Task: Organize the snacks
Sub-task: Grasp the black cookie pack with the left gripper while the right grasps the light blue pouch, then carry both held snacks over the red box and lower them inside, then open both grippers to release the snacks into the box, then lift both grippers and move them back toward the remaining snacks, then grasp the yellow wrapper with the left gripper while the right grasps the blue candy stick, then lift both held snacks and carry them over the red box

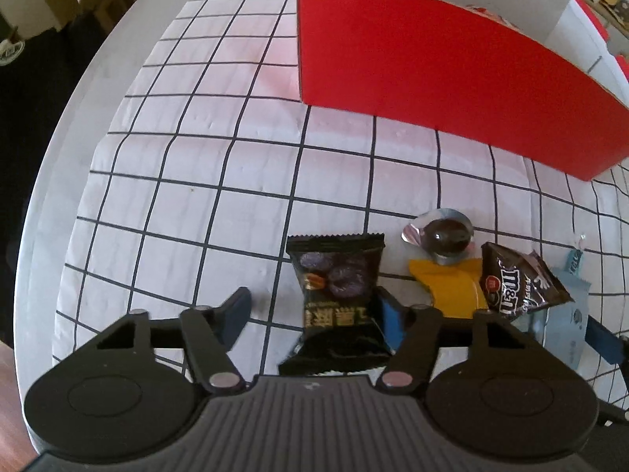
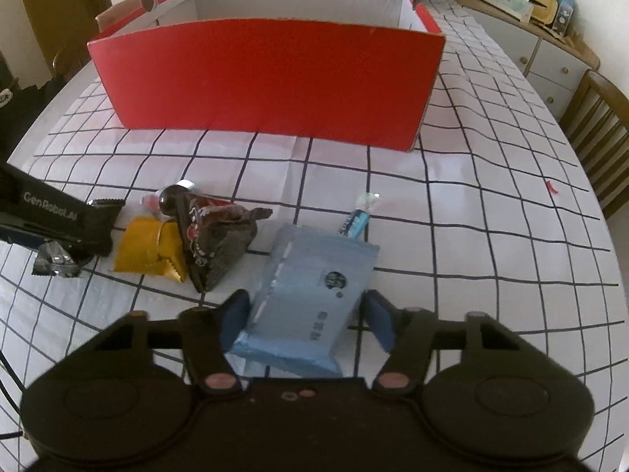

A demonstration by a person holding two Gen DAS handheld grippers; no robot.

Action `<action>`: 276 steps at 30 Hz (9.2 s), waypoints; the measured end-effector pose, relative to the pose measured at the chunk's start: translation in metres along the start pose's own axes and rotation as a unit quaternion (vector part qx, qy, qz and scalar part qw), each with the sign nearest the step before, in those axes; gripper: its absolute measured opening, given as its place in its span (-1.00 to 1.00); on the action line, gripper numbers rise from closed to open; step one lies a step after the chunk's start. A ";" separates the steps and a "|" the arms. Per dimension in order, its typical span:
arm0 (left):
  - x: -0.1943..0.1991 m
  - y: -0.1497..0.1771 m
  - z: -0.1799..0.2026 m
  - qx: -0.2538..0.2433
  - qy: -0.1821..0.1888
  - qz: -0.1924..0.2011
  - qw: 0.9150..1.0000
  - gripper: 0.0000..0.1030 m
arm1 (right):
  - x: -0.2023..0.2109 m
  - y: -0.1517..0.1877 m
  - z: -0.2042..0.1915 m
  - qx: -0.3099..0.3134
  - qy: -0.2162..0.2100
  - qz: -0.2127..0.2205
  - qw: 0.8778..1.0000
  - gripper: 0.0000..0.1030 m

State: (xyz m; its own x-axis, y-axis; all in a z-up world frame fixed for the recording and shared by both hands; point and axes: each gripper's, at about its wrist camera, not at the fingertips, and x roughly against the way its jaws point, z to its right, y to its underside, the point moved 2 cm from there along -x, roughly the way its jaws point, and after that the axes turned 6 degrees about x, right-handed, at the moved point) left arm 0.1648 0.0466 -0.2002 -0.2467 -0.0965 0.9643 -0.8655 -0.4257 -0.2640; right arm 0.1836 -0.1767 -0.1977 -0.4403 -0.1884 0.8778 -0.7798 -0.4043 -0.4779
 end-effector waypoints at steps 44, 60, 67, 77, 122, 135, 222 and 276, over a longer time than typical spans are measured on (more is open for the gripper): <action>0.154 -0.015 -0.003 -0.047 0.136 0.130 0.981 -0.36 | 0.149 -0.074 -0.005 -0.012 -0.070 0.165 0.984 -0.14; 0.161 -0.113 0.039 -0.071 0.120 0.167 0.976 -0.36 | 0.113 -0.159 0.030 -0.005 -0.052 0.171 0.984 -0.14; 0.137 -0.150 0.056 -0.080 0.110 0.144 0.980 -0.36 | 0.074 -0.190 0.047 -0.005 -0.056 0.139 0.989 -0.14; 0.084 -0.195 0.073 -0.074 0.082 0.093 0.990 -0.35 | 0.006 -0.214 0.055 0.000 -0.069 0.080 0.994 -0.14; 0.057 -0.190 0.064 -0.062 0.096 0.074 0.991 0.22 | -0.007 -0.200 0.040 -0.004 -0.089 0.059 0.994 0.40; 0.110 -0.147 0.044 -0.081 0.125 0.115 0.982 0.22 | 0.058 -0.176 0.026 -0.008 -0.094 0.107 0.990 0.61; -0.004 -0.012 0.064 -0.067 0.078 -0.016 0.995 0.35 | -0.019 -0.035 0.026 -0.026 0.023 -0.004 0.999 -0.39; 0.142 -0.016 0.026 -0.105 0.151 0.129 0.974 -0.28 | 0.130 -0.071 0.007 -0.077 -0.073 0.154 0.982 -0.82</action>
State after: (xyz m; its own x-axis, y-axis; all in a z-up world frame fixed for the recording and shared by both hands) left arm 0.1548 0.0167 -0.0589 -0.5575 0.1062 0.8233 -0.8199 -0.2261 -0.5260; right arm 0.1850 -0.1784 -0.0495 -0.6057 -0.4113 0.6812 -0.6832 -0.1700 -0.7101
